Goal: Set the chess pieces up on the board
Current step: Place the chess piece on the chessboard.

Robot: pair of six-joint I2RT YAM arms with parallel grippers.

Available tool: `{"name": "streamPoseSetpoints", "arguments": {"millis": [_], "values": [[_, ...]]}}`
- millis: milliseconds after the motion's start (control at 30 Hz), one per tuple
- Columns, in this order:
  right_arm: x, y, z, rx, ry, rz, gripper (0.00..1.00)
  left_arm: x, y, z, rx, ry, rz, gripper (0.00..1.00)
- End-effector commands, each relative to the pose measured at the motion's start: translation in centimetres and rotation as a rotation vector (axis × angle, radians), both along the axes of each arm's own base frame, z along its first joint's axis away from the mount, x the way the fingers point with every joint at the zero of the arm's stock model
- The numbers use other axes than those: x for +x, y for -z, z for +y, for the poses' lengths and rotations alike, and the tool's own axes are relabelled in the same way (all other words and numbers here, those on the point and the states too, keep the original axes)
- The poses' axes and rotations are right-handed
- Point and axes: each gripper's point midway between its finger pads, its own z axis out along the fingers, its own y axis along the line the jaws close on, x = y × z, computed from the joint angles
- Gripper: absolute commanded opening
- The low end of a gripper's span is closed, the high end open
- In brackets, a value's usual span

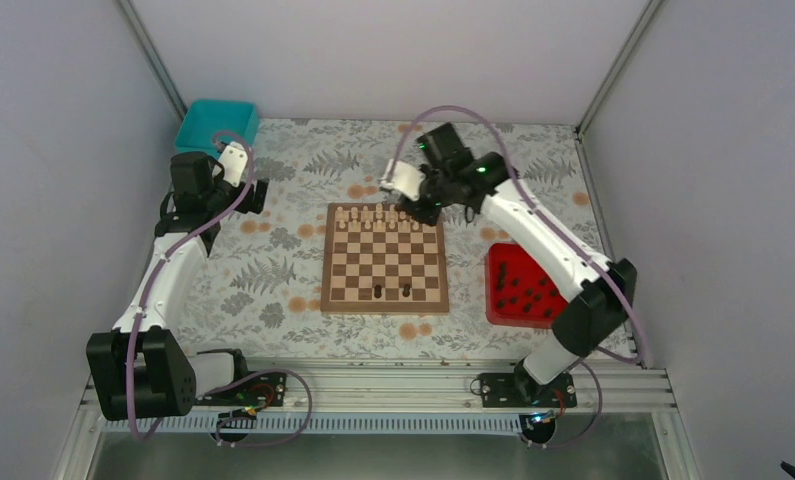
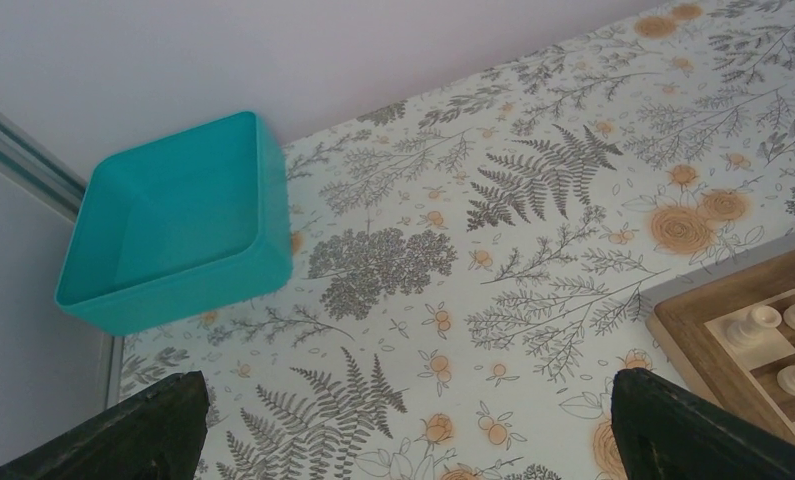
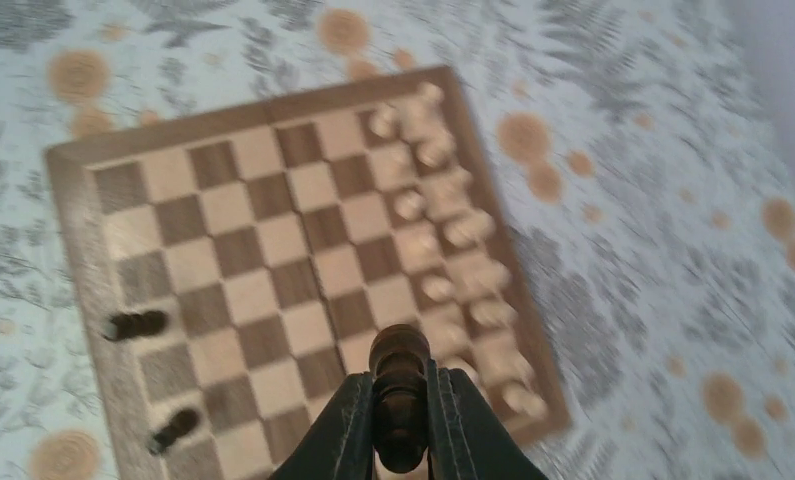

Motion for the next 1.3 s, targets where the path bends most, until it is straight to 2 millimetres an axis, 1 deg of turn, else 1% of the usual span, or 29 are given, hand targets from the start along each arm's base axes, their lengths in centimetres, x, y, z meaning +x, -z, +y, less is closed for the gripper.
{"name": "streamPoseSetpoints", "arguments": {"millis": [0,33,133,200,267,367,567,800,933,1067,1267], "values": [[-3.0,2.5,5.1,-0.042,-0.096,0.096,0.11,-0.1,-0.7,0.5,0.008,-0.019,-0.024,1.00],[-3.5,3.6,6.1,-0.059,-0.119,0.111,0.11,-0.1,-0.6,0.6,0.008,-0.020,-0.022,1.00],[-5.1,6.2,8.2,-0.097,-0.175,0.158,0.11,-0.1,-0.6,0.7,0.008,-0.022,-0.023,1.00],[-6.2,7.9,9.1,-0.118,-0.206,0.186,0.11,0.0,-0.5,0.6,0.008,-0.021,-0.021,1.00],[-7.2,9.1,9.8,-0.132,-0.236,0.206,0.11,0.0,-0.5,0.7,0.007,-0.022,-0.020,1.00],[-8.4,10.3,10.7,-0.136,-0.277,0.241,0.11,0.0,-0.4,0.7,0.007,-0.019,-0.019,1.00],[-9.4,13.5,10.8,-0.190,-0.303,0.286,0.11,-0.1,-0.4,0.7,0.007,-0.020,-0.018,1.00],[-10.9,15.8,11.0,-0.221,-0.335,0.325,0.11,-0.1,-0.4,0.7,0.005,-0.019,-0.018,1.00],[-11.5,16.8,10.8,-0.244,-0.342,0.335,0.11,-0.1,-0.3,0.8,0.005,-0.020,-0.015,1.00],[-11.8,17.2,10.8,-0.255,-0.350,0.339,0.12,-0.1,-0.3,0.8,0.005,-0.020,-0.015,1.00],[-11.7,18.2,10.4,-0.287,-0.342,0.335,0.12,-0.1,-0.1,0.8,0.005,-0.019,-0.013,1.00]]}}
